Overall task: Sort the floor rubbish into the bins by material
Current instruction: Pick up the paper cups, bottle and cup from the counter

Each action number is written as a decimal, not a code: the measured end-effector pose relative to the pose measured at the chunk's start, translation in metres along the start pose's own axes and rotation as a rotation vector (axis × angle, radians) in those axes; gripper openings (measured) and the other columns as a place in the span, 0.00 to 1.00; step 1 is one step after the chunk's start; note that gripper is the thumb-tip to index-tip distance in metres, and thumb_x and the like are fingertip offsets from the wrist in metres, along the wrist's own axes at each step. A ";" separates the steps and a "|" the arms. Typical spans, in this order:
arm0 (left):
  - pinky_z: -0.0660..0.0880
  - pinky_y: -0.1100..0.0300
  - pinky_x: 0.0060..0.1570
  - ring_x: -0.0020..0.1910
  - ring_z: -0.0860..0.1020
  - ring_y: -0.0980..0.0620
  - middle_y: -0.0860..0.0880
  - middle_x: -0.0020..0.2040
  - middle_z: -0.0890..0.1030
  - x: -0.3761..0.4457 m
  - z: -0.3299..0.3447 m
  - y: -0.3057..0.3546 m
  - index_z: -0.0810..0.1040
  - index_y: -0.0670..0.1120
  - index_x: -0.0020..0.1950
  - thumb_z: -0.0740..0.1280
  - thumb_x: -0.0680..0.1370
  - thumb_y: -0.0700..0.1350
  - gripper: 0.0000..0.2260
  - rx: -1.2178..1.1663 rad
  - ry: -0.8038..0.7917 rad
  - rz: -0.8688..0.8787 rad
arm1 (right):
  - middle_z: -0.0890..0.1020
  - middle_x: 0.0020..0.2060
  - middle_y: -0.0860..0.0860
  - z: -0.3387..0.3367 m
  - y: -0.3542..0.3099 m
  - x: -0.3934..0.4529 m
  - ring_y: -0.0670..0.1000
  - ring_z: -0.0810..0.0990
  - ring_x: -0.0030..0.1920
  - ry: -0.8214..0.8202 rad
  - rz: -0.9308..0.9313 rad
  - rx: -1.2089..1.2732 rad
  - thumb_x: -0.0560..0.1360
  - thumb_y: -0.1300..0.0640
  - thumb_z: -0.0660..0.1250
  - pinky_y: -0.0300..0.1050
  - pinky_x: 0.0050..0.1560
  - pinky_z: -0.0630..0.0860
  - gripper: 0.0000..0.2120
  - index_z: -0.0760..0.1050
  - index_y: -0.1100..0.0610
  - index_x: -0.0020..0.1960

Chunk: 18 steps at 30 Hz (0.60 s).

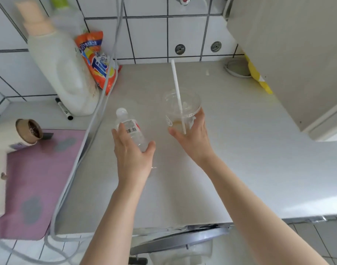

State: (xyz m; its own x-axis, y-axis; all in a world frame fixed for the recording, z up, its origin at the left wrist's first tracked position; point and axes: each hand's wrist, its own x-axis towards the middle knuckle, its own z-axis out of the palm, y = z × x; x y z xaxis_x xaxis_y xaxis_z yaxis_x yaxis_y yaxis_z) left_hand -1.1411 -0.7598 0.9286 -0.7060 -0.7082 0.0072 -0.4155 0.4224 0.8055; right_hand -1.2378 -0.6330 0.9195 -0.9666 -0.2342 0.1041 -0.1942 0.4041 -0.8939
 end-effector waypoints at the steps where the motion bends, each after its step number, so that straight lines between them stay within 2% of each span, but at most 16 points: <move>1: 0.68 0.42 0.66 0.76 0.56 0.43 0.45 0.78 0.51 0.001 0.001 -0.001 0.48 0.51 0.78 0.71 0.73 0.52 0.41 -0.005 -0.003 -0.012 | 0.64 0.70 0.53 0.001 0.000 0.004 0.52 0.63 0.71 0.006 0.004 0.029 0.67 0.49 0.75 0.52 0.70 0.65 0.48 0.49 0.58 0.75; 3: 0.68 0.43 0.66 0.73 0.61 0.42 0.44 0.77 0.56 0.003 0.001 -0.001 0.49 0.49 0.78 0.71 0.72 0.50 0.42 -0.029 -0.005 -0.035 | 0.66 0.68 0.51 0.005 0.002 0.010 0.51 0.65 0.70 0.008 0.021 0.067 0.66 0.48 0.75 0.52 0.69 0.67 0.46 0.52 0.56 0.74; 6: 0.65 0.56 0.66 0.71 0.65 0.45 0.45 0.73 0.63 0.003 -0.001 0.001 0.53 0.46 0.77 0.72 0.72 0.46 0.40 -0.041 0.005 -0.050 | 0.71 0.64 0.50 0.007 0.005 0.014 0.49 0.71 0.66 0.030 0.056 0.091 0.66 0.49 0.76 0.50 0.65 0.71 0.40 0.58 0.55 0.70; 8: 0.68 0.67 0.55 0.69 0.66 0.48 0.47 0.71 0.65 0.002 -0.003 0.003 0.55 0.46 0.77 0.71 0.72 0.44 0.38 -0.046 -0.009 -0.059 | 0.73 0.61 0.50 0.006 0.005 0.015 0.49 0.74 0.62 0.048 0.063 0.096 0.66 0.51 0.76 0.47 0.60 0.74 0.35 0.61 0.55 0.66; 10: 0.68 0.80 0.36 0.63 0.68 0.53 0.51 0.69 0.65 0.000 -0.004 0.006 0.56 0.47 0.77 0.71 0.73 0.42 0.37 -0.087 -0.042 -0.099 | 0.74 0.60 0.50 0.004 0.004 0.014 0.49 0.75 0.60 0.051 0.053 0.102 0.66 0.52 0.77 0.45 0.58 0.74 0.34 0.62 0.54 0.64; 11: 0.68 0.81 0.33 0.62 0.69 0.53 0.51 0.69 0.67 -0.001 -0.005 0.006 0.57 0.48 0.76 0.71 0.72 0.42 0.36 -0.106 -0.041 -0.105 | 0.74 0.60 0.50 0.004 0.003 0.013 0.49 0.75 0.59 0.051 0.049 0.107 0.66 0.52 0.77 0.45 0.58 0.74 0.34 0.62 0.54 0.64; 12: 0.70 0.79 0.39 0.63 0.71 0.51 0.51 0.69 0.68 0.000 -0.006 0.004 0.58 0.50 0.75 0.71 0.71 0.44 0.36 -0.109 -0.035 -0.101 | 0.74 0.60 0.50 0.002 0.003 0.011 0.49 0.75 0.59 0.053 0.048 0.112 0.65 0.52 0.78 0.46 0.58 0.75 0.34 0.63 0.54 0.64; 13: 0.74 0.71 0.50 0.64 0.72 0.49 0.50 0.68 0.70 -0.001 -0.006 0.003 0.59 0.52 0.74 0.71 0.69 0.45 0.36 -0.118 -0.040 -0.096 | 0.74 0.60 0.50 0.000 0.003 0.009 0.49 0.75 0.59 0.057 0.053 0.117 0.65 0.52 0.78 0.47 0.58 0.75 0.34 0.63 0.54 0.63; 14: 0.74 0.61 0.57 0.64 0.73 0.48 0.50 0.66 0.73 -0.002 -0.007 0.001 0.61 0.54 0.72 0.70 0.68 0.46 0.34 -0.135 -0.053 -0.100 | 0.74 0.60 0.49 -0.002 0.002 0.005 0.49 0.75 0.59 0.061 0.059 0.128 0.65 0.51 0.78 0.48 0.58 0.76 0.33 0.63 0.53 0.62; 15: 0.74 0.58 0.56 0.61 0.75 0.49 0.51 0.64 0.75 -0.004 -0.008 0.001 0.62 0.56 0.69 0.70 0.68 0.47 0.32 -0.163 -0.069 -0.108 | 0.74 0.60 0.48 -0.005 0.001 0.001 0.49 0.75 0.59 0.065 0.064 0.147 0.64 0.51 0.77 0.49 0.58 0.76 0.33 0.62 0.51 0.61; 18: 0.72 0.67 0.43 0.52 0.77 0.56 0.55 0.58 0.77 -0.016 -0.013 0.007 0.63 0.58 0.68 0.70 0.71 0.43 0.30 -0.256 -0.108 -0.108 | 0.75 0.58 0.46 -0.018 -0.003 -0.021 0.46 0.75 0.59 0.080 0.076 0.201 0.64 0.51 0.77 0.50 0.59 0.76 0.31 0.63 0.49 0.60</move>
State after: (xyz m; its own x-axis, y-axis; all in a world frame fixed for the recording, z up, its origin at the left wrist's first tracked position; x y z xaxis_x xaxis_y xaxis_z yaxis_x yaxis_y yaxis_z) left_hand -1.1253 -0.7530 0.9420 -0.7281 -0.6714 -0.1384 -0.3429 0.1819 0.9216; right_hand -1.2205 -0.6131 0.9278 -0.9889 -0.1359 0.0599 -0.0905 0.2316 -0.9686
